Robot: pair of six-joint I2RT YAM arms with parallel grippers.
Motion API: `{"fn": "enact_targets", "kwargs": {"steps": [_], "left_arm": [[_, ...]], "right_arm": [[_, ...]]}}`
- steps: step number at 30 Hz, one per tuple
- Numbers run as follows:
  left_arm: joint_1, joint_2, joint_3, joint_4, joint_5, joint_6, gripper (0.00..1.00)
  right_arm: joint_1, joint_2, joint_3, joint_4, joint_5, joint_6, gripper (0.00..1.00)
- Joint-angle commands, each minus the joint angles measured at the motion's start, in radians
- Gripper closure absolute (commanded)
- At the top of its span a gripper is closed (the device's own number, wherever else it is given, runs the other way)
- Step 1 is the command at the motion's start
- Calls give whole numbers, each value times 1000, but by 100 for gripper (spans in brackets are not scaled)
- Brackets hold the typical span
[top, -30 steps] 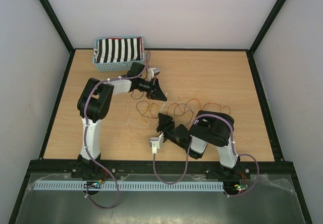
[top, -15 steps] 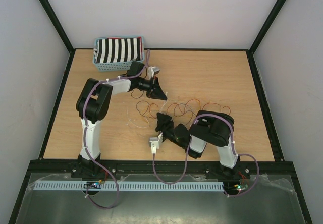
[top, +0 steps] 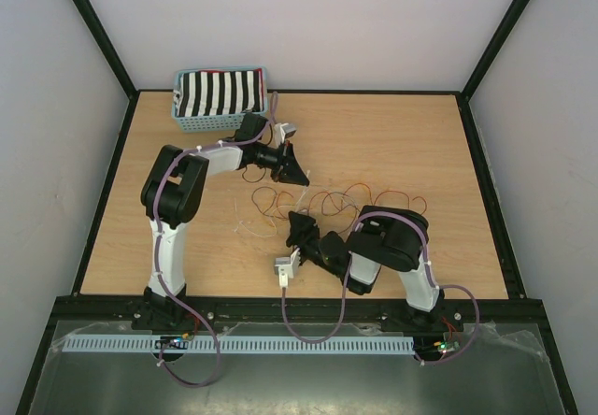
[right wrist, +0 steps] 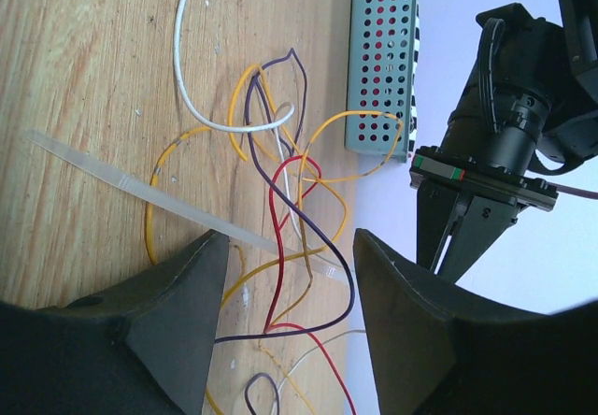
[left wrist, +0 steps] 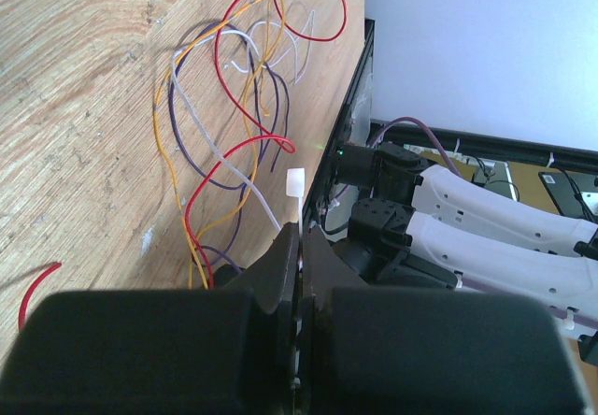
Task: Zip-tie the wires
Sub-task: Tie the cable at the center of the board.
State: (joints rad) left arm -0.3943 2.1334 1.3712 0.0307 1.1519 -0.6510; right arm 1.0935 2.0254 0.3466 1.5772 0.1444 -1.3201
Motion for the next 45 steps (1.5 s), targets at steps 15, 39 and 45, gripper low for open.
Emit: {"fn": "enact_targets", "kwargs": {"steps": [15, 39, 45], "left_arm": [[-9, -29, -5, -5, 5, 3, 100], [-8, -26, -2, -5, 3, 5, 100], [-8, -26, 1, -5, 3, 5, 100]], "right_arm": [[14, -11, -17, 142, -51, 92, 43], [36, -13, -9, 151, -66, 118, 61], [40, -5, -11, 150, -63, 119, 69]]}}
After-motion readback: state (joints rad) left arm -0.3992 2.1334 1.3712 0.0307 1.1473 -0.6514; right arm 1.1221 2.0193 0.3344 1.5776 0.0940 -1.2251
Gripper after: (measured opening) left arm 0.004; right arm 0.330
